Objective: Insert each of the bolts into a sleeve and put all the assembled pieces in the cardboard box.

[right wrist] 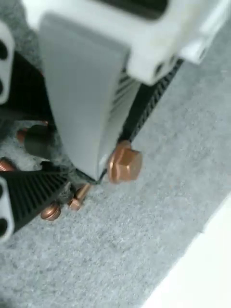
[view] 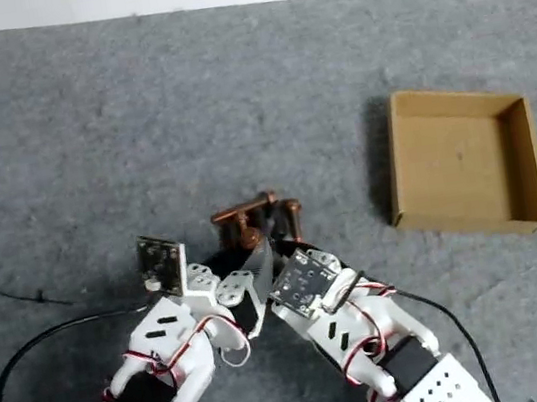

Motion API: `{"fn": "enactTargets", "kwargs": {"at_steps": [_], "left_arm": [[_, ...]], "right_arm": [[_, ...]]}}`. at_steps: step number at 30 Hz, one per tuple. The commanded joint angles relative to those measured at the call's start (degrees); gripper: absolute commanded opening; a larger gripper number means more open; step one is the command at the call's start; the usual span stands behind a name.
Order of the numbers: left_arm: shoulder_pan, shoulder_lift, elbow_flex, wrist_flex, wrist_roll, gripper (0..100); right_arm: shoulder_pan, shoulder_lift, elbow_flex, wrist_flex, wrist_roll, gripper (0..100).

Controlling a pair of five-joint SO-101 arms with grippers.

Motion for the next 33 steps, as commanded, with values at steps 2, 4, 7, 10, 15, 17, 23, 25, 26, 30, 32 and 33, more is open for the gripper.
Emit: {"fn": "enactTargets", "kwargs": {"at_steps": [2, 4, 7, 10, 15, 17, 23, 25, 26, 30, 32, 33], "left_arm": [[-0.57, 0.04, 0.84, 2.73, -0.70, 0], [-0.57, 0.04, 0.84, 2.73, -0.88, 0], [-1.01, -0.04, 0.84, 2.46, -0.97, 0], [-1.10, -0.04, 0.84, 2.37, -0.70, 7], [-2.77, -0.04, 0.66, 2.73, 5.19, 36], [-5.85, -0.13, -0.57, 2.64, 8.35, 45], [-23.34, -0.13, -8.66, 3.69, 22.33, 47], [-27.38, -0.13, -9.63, 3.60, 24.26, 45], [-28.09, -0.13, -9.80, 3.60, 24.70, 45], [-28.35, -0.13, -9.63, 3.60, 24.62, 40], [-28.35, -0.13, -9.45, 3.60, 24.53, 37], [-28.53, -0.13, -9.45, 3.60, 24.44, 36]], "right_arm": [[3.38, -0.48, 6.37, -1.45, -3.25, 0.5], [4.97, -0.48, 6.20, -1.45, -5.71, 0.5], [6.02, -0.48, 5.93, -1.45, -6.24, 0.5], [6.02, -0.48, 5.93, -1.45, -6.15, 0.5], [6.02, -0.48, 5.93, -1.45, -6.15, 0.5], [6.02, -0.48, 5.93, -1.45, -6.15, 0.5], [6.20, -0.48, 5.93, -1.45, -6.15, 0.5], [6.73, -0.48, 5.93, -1.45, -6.15, 0.5], [7.25, -0.48, 5.93, -1.54, -6.15, 0.5], [9.80, -0.48, 6.02, -4.09, -6.42, 0.5], [12.88, -0.48, 6.29, -6.55, -6.51, 0.5], [14.81, -0.48, 6.20, -7.34, -6.59, 0.5]]}}
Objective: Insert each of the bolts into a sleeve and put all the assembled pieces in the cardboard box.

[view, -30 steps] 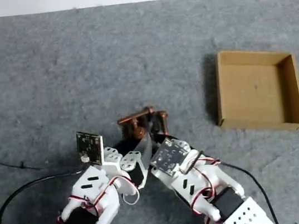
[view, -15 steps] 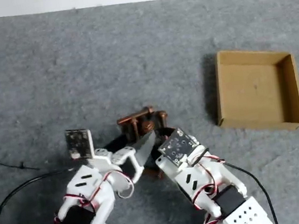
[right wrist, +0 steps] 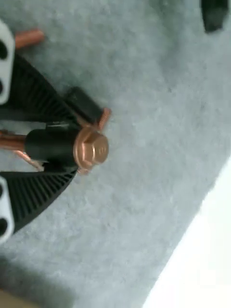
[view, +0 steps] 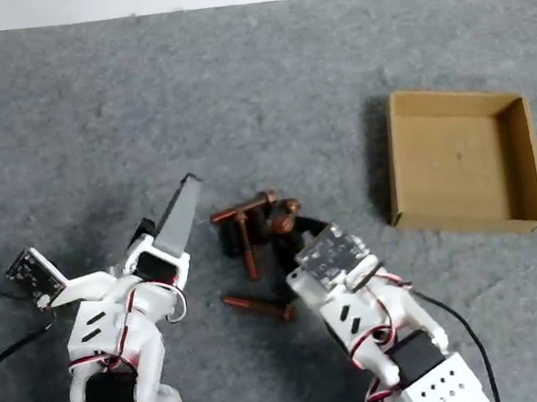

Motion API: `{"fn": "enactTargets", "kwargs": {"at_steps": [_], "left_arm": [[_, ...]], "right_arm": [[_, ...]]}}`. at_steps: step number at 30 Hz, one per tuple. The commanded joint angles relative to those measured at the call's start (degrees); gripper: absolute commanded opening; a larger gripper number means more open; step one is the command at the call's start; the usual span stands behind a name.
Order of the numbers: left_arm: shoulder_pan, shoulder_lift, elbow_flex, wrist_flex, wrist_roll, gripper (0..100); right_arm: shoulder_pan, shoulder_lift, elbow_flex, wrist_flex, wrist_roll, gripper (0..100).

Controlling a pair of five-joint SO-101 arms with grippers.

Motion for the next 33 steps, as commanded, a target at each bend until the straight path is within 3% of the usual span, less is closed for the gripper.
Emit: {"fn": "enactTargets", "kwargs": {"at_steps": [1, 5, 9, 13, 19, 25, 30, 33], "left_arm": [[-0.92, -0.84, -2.33, 0.18, 0.53, 34], [-1.01, -0.84, -2.33, 0.18, -1.67, 21], [-1.01, -0.84, -2.33, 0.18, -5.19, 1], [-1.01, -0.84, -0.84, 0.00, -5.71, 3], [-1.10, -0.84, 4.35, -8.53, -5.89, 1], [-1.19, -0.84, 6.37, -11.87, -5.89, 1], [-1.19, -0.84, 6.37, -11.87, -5.89, 1], [-1.19, -0.84, 6.37, -11.87, -5.89, 1]], "right_arm": [[6.29, -0.40, 6.02, -4.70, -2.02, 0.5], [13.05, -0.31, 3.91, -4.88, -10.29, 0.5], [20.26, 0.13, 0.75, -4.88, -10.99, 0.5], [25.27, 0.22, -0.48, -7.16, -13.27, 0.5], [33.89, 5.41, -1.01, -18.68, -21.36, 0.5], [36.35, 30.46, -10.86, -28.88, -22.24, 0.5], [43.47, 53.23, -20.79, -36.26, -35.96, 0.5], [44.88, 64.22, -25.36, -39.25, -37.63, 0.5]]}}
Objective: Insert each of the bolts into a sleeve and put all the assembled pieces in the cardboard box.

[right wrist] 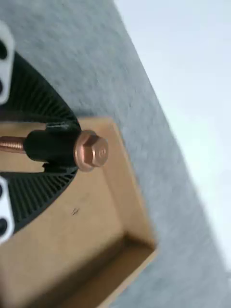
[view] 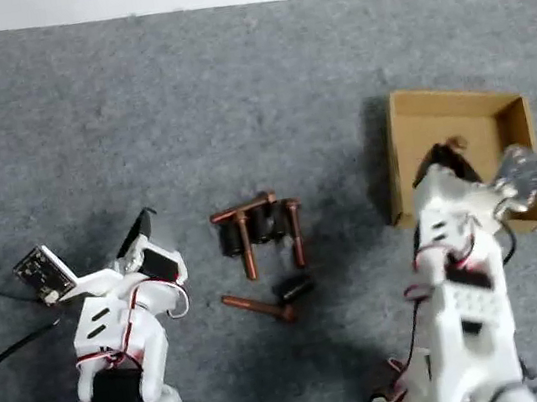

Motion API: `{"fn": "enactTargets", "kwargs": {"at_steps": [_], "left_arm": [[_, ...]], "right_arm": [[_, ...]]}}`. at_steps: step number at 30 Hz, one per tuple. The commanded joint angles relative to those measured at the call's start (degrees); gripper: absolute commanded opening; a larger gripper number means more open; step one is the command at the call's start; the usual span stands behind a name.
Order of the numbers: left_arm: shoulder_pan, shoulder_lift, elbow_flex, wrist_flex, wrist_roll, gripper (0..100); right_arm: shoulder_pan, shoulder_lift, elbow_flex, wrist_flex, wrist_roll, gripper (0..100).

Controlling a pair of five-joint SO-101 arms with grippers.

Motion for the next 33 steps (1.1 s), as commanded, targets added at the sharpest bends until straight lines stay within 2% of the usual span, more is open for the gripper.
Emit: {"fn": "enactTargets", "kwargs": {"at_steps": [1, 6, 13, 19, 22, 24, 28, 33], "left_arm": [[-0.75, -0.84, -0.04, -1.41, -0.44, 1], [-0.75, -0.84, -0.04, -1.41, -0.44, 1], [-0.75, -0.84, -0.13, -1.41, -0.44, 1], [-0.66, -0.84, -0.13, -1.41, -0.44, 1], [-0.75, -0.84, -0.13, -1.41, -0.44, 1], [-0.75, -0.84, -0.22, -1.41, -0.44, 1], [-0.75, -0.84, -0.13, -1.41, -0.44, 1], [-0.75, -0.84, -0.31, -1.41, -0.44, 1]], "right_arm": [[1.71, 12.62, -8.57, -4.88, -2.29, 0.5], [1.54, 20.44, -13.76, -4.44, -2.20, 2.4], [-0.57, 19.30, -14.02, -4.35, -2.20, 27.8], [-1.80, 11.38, -9.98, -1.80, -2.20, 28.1], [-6.81, 2.51, -5.49, 2.95, -0.53, 28.1], [-11.47, -4.79, -2.07, 6.64, 4.66, 28.1], [-23.52, -19.47, 5.05, 14.64, 13.71, 28.1], [-38.73, -32.22, 8.84, 30.64, 18.20, 28.1]]}}
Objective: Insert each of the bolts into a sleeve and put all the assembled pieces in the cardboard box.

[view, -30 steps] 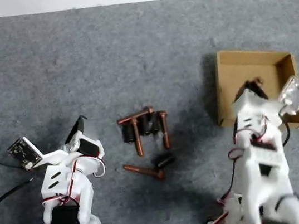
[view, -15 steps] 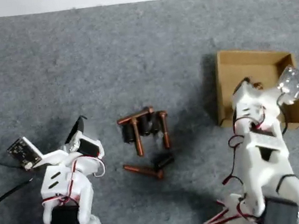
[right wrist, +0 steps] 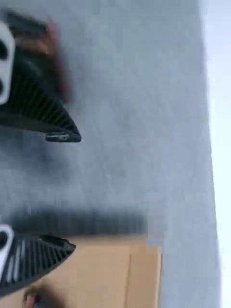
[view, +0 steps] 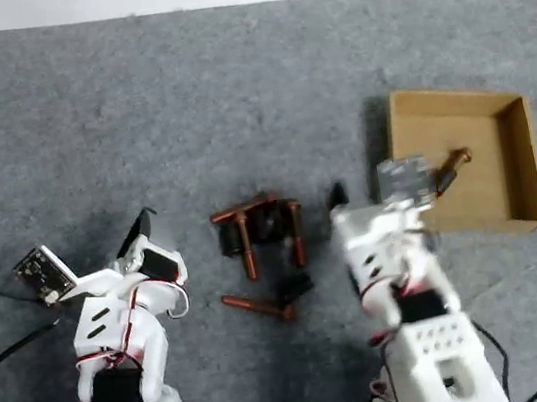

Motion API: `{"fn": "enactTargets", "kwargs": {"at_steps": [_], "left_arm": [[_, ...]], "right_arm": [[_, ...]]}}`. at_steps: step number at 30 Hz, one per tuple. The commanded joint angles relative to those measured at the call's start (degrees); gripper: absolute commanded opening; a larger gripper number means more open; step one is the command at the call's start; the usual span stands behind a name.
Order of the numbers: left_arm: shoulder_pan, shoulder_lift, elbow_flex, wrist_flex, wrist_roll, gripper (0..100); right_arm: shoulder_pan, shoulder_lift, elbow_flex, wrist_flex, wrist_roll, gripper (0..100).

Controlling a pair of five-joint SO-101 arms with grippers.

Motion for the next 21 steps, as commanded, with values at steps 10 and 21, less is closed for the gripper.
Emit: {"fn": "enactTargets", "kwargs": {"at_steps": [10, 21], "left_arm": [[-2.77, -0.84, -0.31, -1.41, -0.44, 1], [-2.86, -0.84, -0.31, -1.41, -0.44, 1]], "right_arm": [[-24.84, -5.49, -0.04, 22.02, 18.46, 28.1], [-25.63, 6.46, -3.03, 24.40, 29.71, 19.8]]}}
